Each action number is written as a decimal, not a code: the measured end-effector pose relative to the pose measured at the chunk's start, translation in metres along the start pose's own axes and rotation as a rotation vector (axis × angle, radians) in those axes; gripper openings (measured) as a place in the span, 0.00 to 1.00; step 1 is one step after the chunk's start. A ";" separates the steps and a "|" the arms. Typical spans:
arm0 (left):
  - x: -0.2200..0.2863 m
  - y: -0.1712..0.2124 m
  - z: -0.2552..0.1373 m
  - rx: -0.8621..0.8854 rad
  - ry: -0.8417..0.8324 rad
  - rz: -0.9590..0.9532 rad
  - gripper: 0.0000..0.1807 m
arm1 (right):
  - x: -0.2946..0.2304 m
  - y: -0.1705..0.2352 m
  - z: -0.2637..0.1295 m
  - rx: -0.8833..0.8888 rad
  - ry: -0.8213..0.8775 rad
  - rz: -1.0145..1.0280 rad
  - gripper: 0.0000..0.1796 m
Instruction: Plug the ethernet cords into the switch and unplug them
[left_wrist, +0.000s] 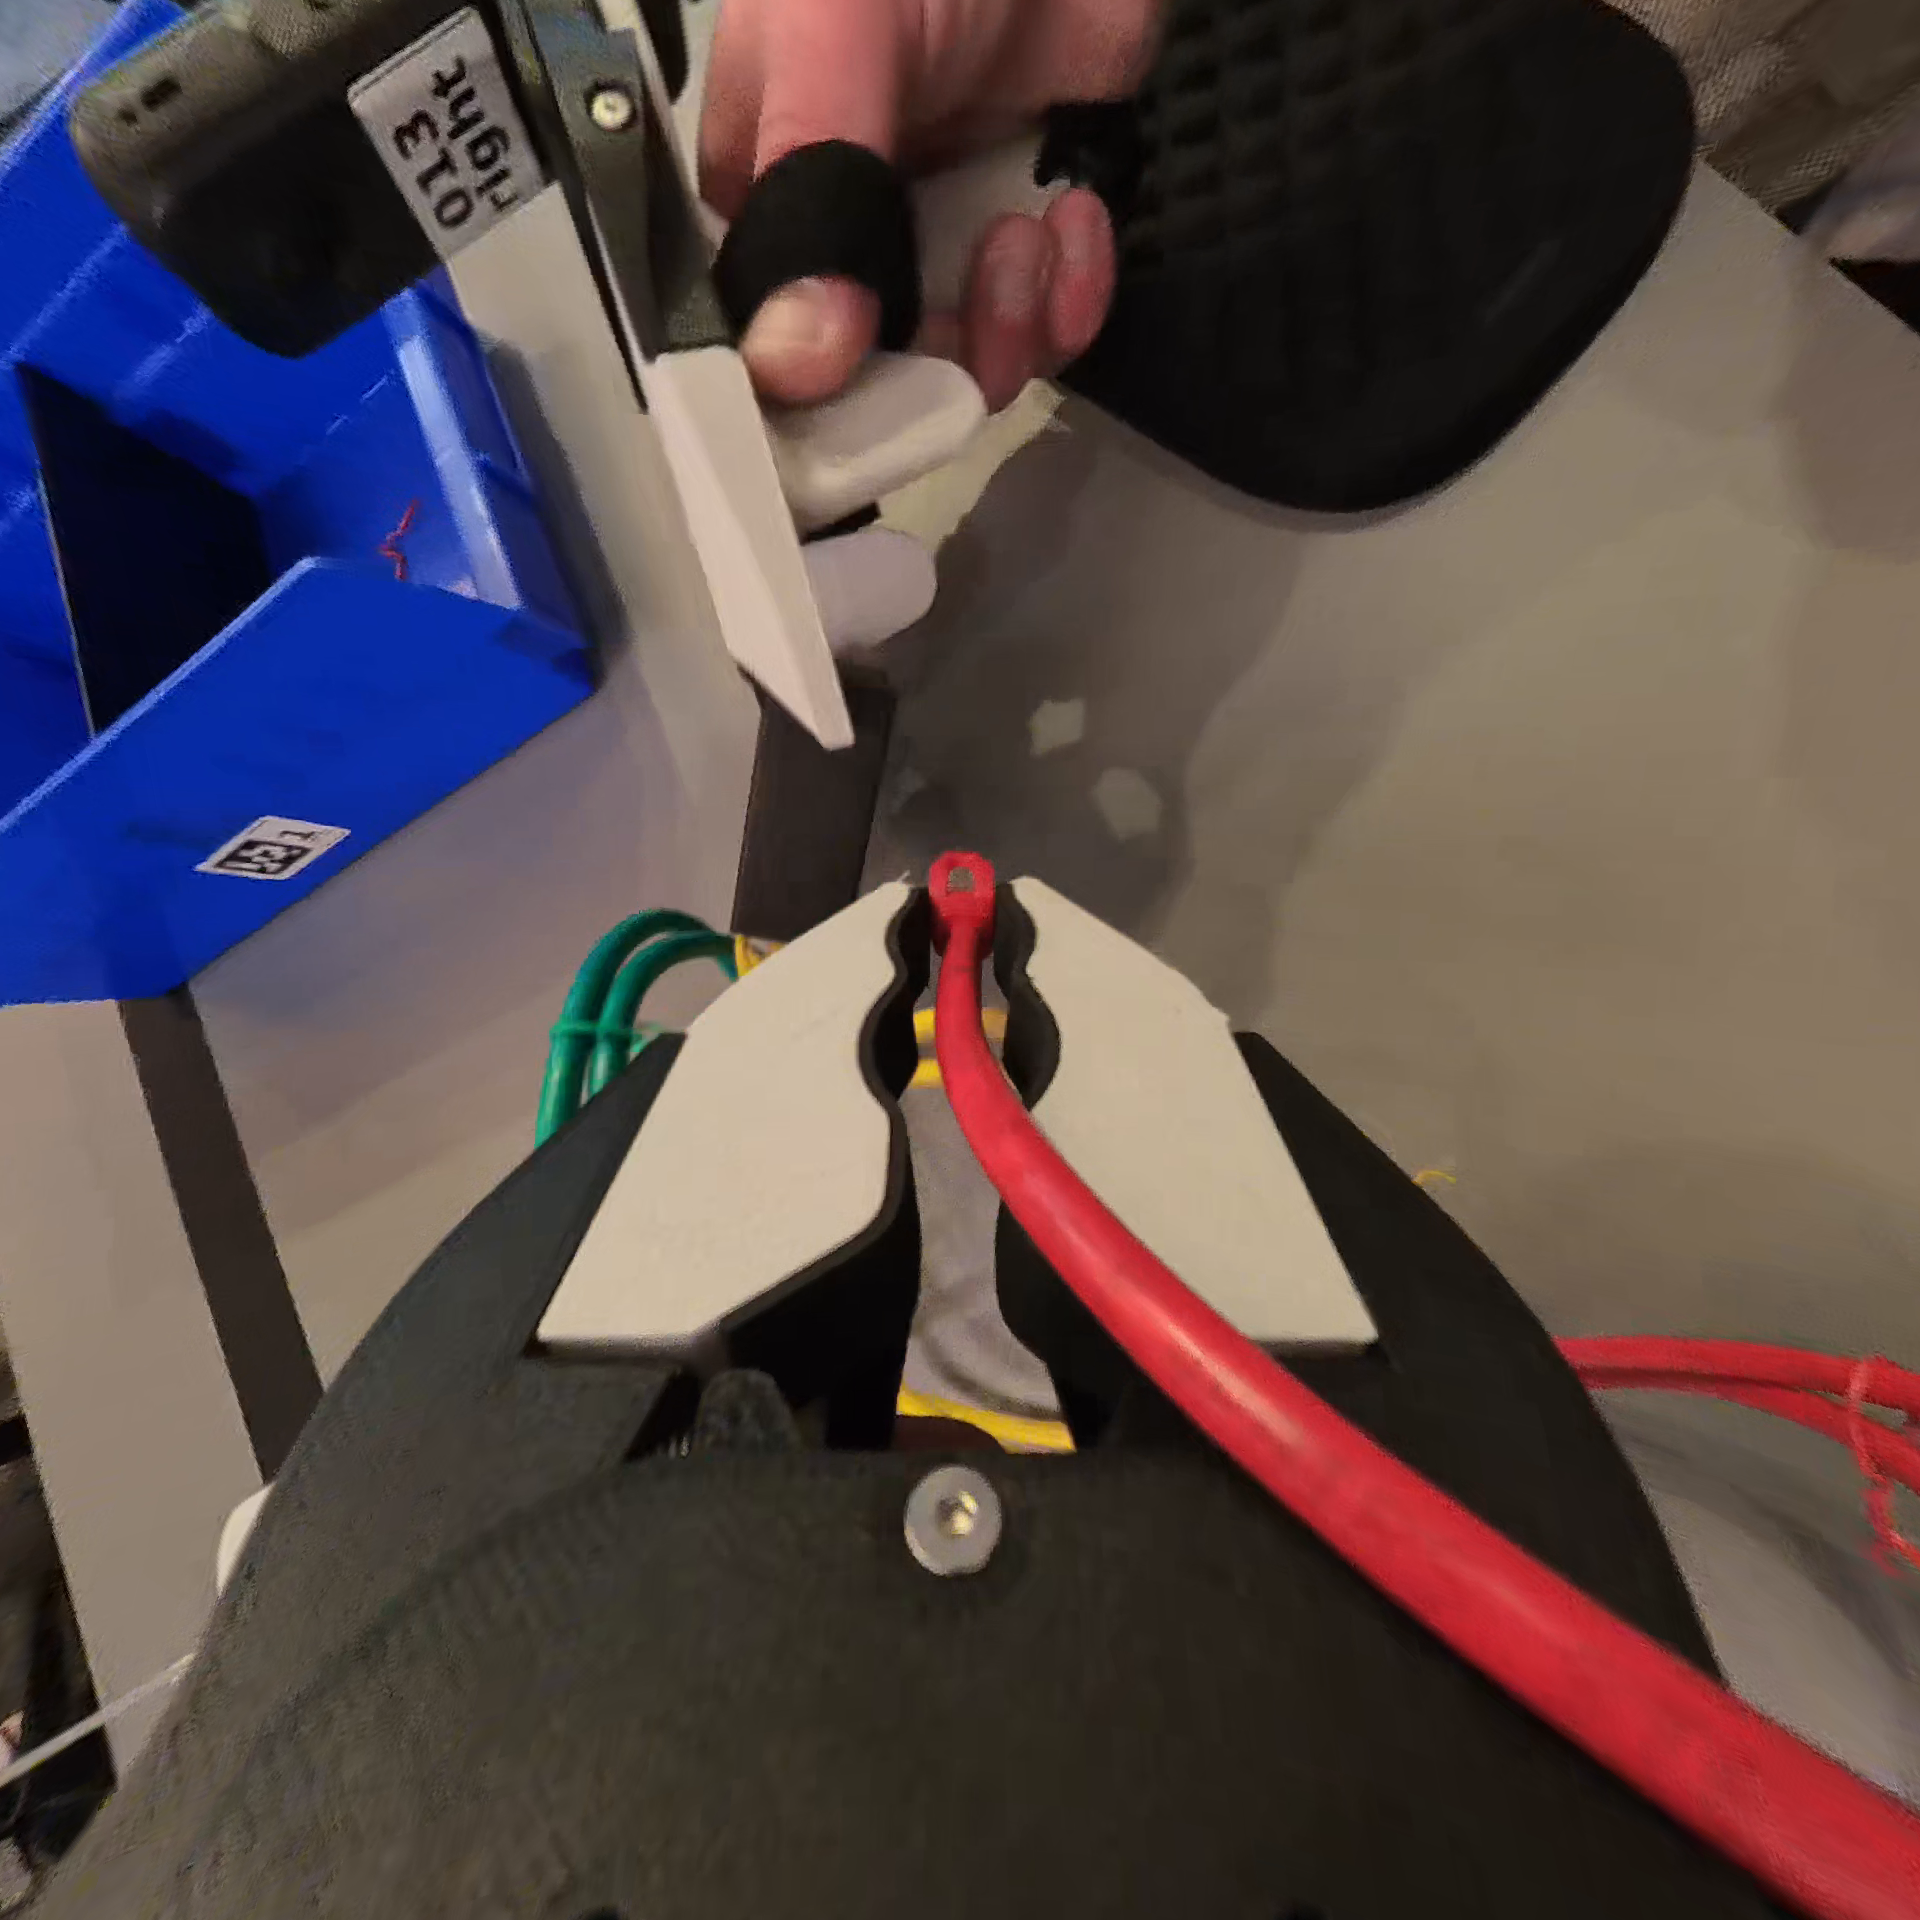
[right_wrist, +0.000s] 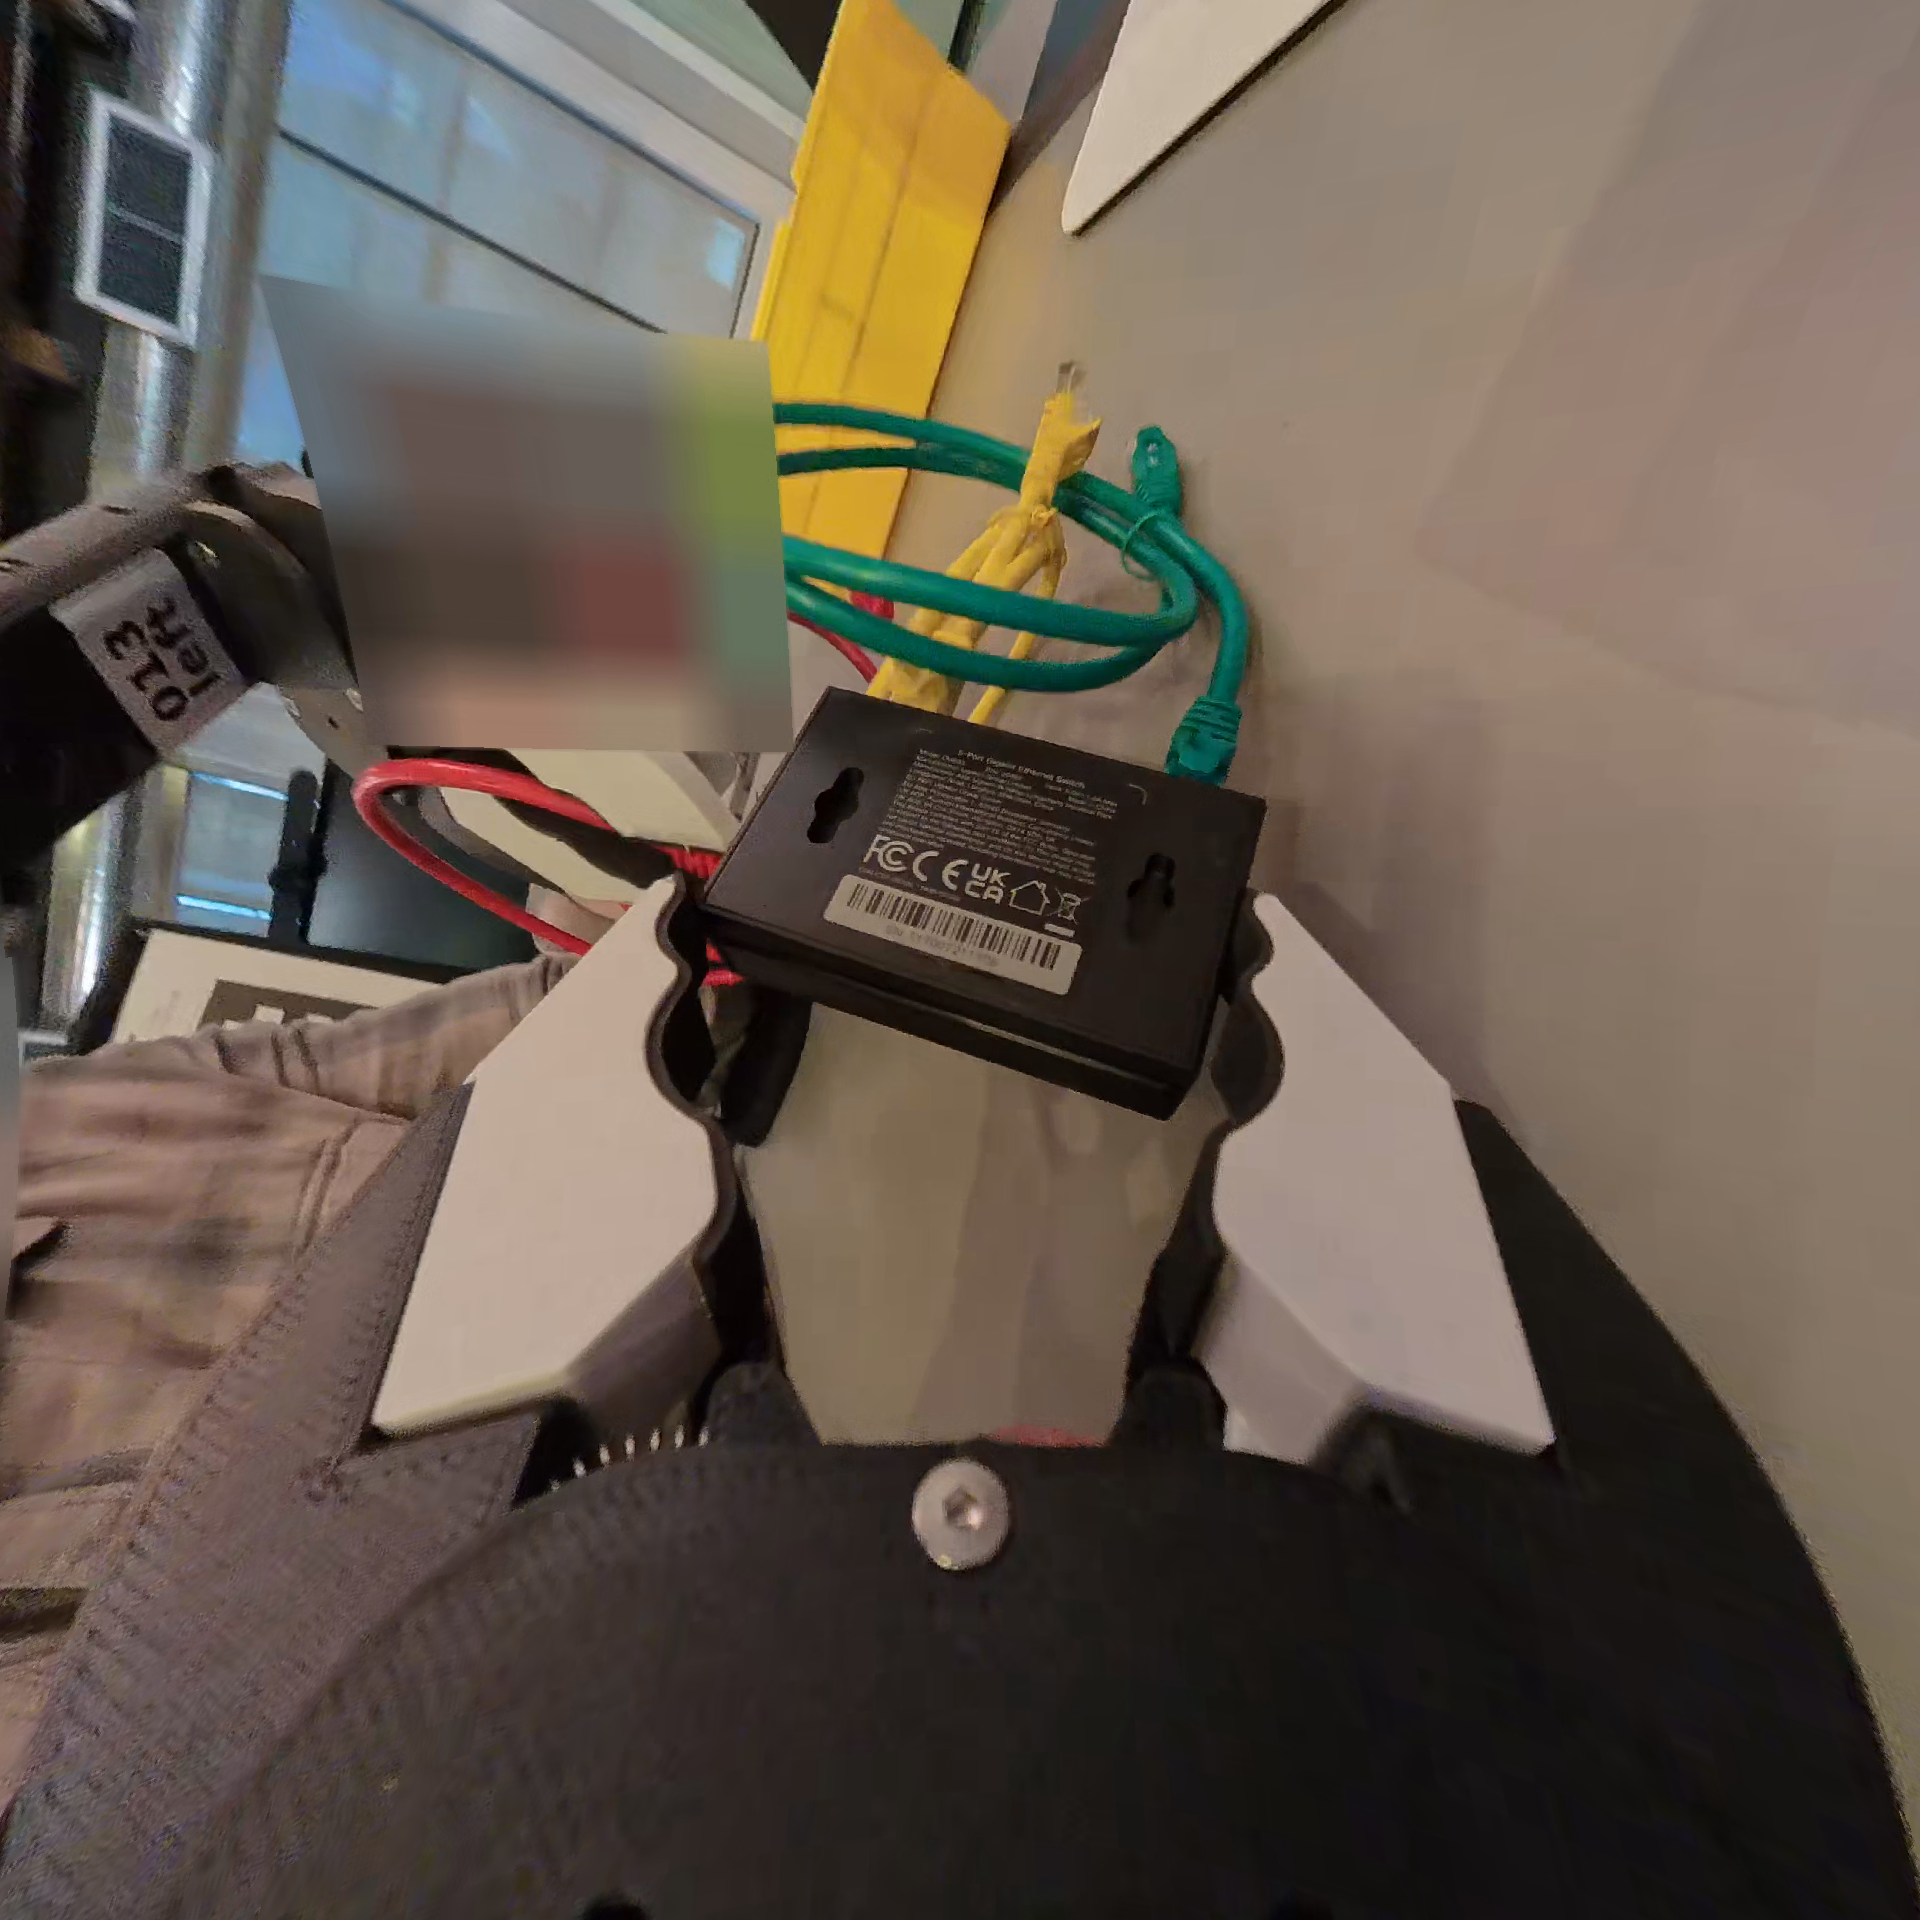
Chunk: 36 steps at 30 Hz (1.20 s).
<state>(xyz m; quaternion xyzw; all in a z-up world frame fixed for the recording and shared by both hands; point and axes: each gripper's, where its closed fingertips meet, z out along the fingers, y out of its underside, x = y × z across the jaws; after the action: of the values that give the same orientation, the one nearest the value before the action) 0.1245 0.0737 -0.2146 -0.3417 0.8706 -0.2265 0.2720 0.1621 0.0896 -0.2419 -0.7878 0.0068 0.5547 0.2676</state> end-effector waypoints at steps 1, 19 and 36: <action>0.004 -0.002 0.001 -0.004 0.019 0.002 0.07 | -0.001 0.001 0.002 -0.010 -0.005 -0.003 0.55; -0.009 0.014 0.025 -0.083 -0.032 -0.019 0.07 | 0.023 0.021 0.010 -0.239 0.253 -0.380 0.61; -0.021 0.004 0.024 -0.031 -0.078 -0.047 0.07 | 0.054 0.001 0.008 -0.392 0.777 -0.950 0.20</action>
<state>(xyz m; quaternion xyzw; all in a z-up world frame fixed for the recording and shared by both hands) 0.1506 0.0872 -0.2281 -0.3750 0.8543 -0.2060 0.2951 0.1755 0.1077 -0.2911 -0.8827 -0.3477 0.0410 0.3133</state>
